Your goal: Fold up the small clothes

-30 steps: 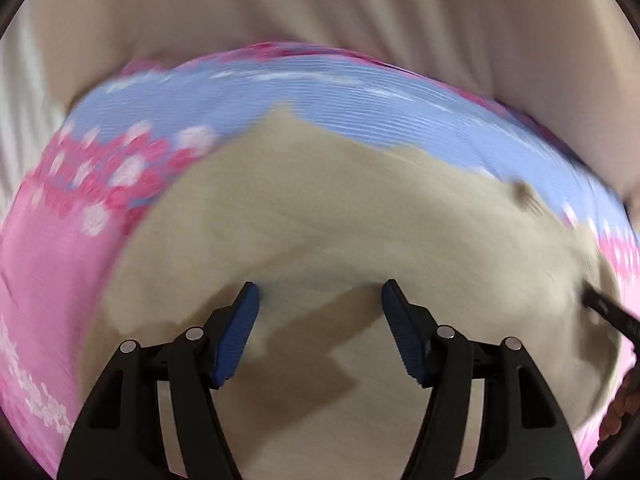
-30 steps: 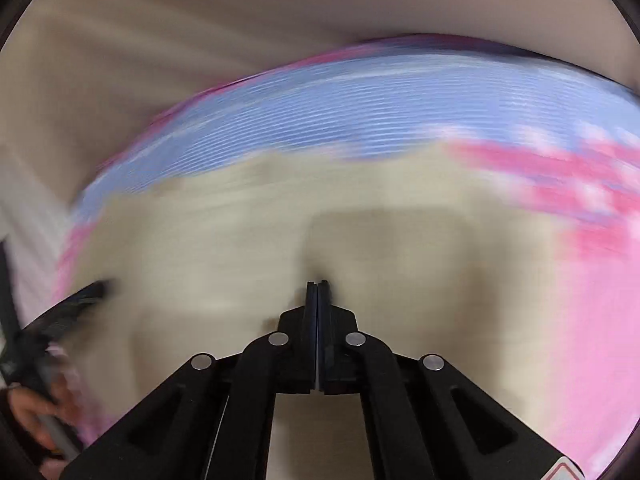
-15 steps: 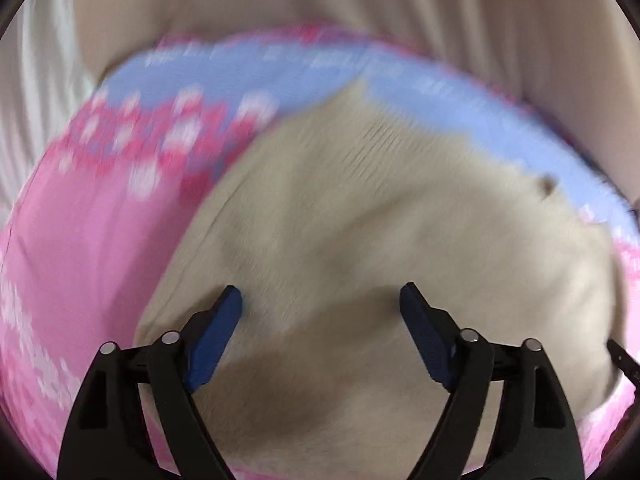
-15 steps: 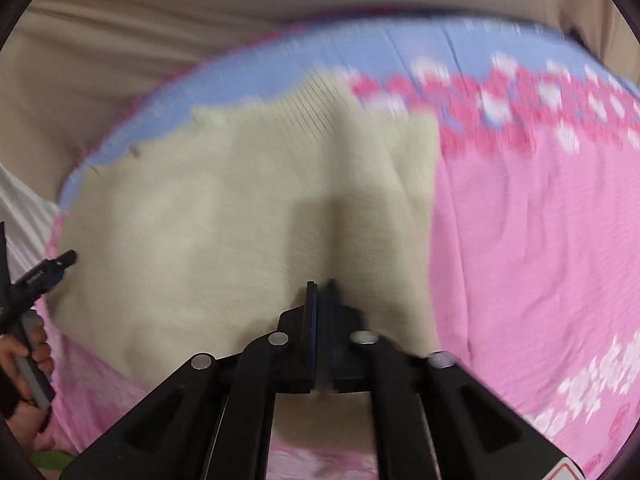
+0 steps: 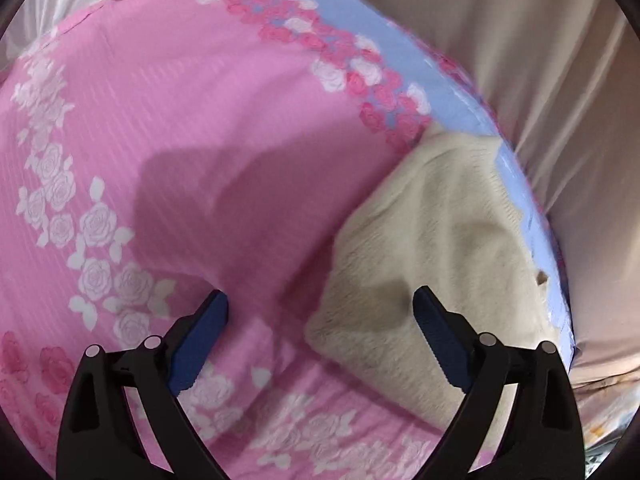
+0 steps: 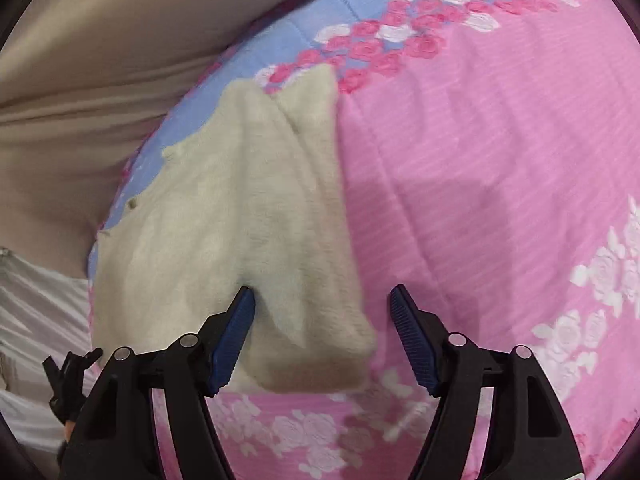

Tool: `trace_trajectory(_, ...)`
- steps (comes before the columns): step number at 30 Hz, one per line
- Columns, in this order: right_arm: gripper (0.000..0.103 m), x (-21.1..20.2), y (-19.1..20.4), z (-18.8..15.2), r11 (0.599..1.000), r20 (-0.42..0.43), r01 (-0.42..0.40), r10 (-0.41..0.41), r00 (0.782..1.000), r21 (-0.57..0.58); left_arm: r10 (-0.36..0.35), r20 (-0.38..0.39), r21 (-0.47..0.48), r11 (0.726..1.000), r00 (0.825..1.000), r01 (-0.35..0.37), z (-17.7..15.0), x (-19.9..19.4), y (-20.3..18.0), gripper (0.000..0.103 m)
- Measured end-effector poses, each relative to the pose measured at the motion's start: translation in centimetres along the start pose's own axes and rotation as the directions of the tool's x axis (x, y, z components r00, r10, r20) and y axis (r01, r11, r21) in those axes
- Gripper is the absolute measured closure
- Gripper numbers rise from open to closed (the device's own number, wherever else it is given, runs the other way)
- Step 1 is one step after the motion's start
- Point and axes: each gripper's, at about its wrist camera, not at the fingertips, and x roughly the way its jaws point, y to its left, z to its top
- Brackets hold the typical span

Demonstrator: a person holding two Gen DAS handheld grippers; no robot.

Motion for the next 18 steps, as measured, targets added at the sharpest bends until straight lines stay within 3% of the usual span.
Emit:
trace_trajectory(1, 0.06, 0.3, 0.0, 0.2, 1.0, -0.012, -0.013, 0.013, 1.0, 0.02, 0.016, 0.005, 0.005, 1.0, 1.0, -0.016, 0.0, 0.0, -0.4, 0.017)
trace_trajectory(2, 0.067, 0.6, 0.2, 0.4, 0.999, -0.022, -0.029, 0.03, 0.999, 0.027, 0.008, 0.006, 0.007, 1.0, 1.0, -0.008, 0.1, 0.0, -0.9, 0.029)
trace_trajectory(3, 0.078, 0.9, 0.6, 0.9, 1.0, -0.022, -0.021, 0.021, 1.0, 0.016, -0.009, -0.001, 0.012, 1.0, 1.0, 0.009, 0.4, 0.2, -1.2, 0.05)
trace_trajectory(5, 0.084, -0.1, 2.2, 1.3, 1.0, 0.004, 0.003, -0.003, 1.0, -0.03, -0.084, -0.051, 0.001, 0.996, 0.995, 0.084, 1.0, 0.4, -2.0, 0.079)
trace_trajectory(6, 0.085, -1.4, 2.6, 1.7, 0.998, 0.03, 0.015, -0.013, 0.999, -0.058, -0.089, -0.043, -0.007, 0.996, 0.995, 0.089, 1.1, 0.1, -2.1, 0.084)
trace_trajectory(9, 0.087, -5.5, 2.8, 2.6, 0.994, 0.077, 0.017, -0.009, 0.997, -0.106, -0.16, -0.024, -0.032, 0.987, 0.987, 0.159, 1.0, -2.2, -2.9, 0.089)
trace_trajectory(11, 0.087, -6.9, 3.0, 3.2, 0.987, 0.104, 0.059, -0.044, 0.994, -0.148, -0.191, -0.041, 0.002, 0.981, 0.981, 0.192, 0.0, -3.8, -3.7, 0.089)
trace_trajectory(15, 0.087, -10.2, -1.3, 2.8, 0.986, 0.127, 0.126, -0.112, 0.986, -0.108, -0.205, -0.121, 0.019, 0.978, 0.971, 0.209, -3.4, -3.6, -3.8, 0.09)
trace_trajectory(18, 0.087, -10.3, -5.1, 1.0, 0.987, 0.093, 0.157, -0.152, 0.984, -0.045, -0.165, -0.18, 0.029, 0.984, 0.97, 0.173, -7.3, -2.3, -3.2, 0.09)
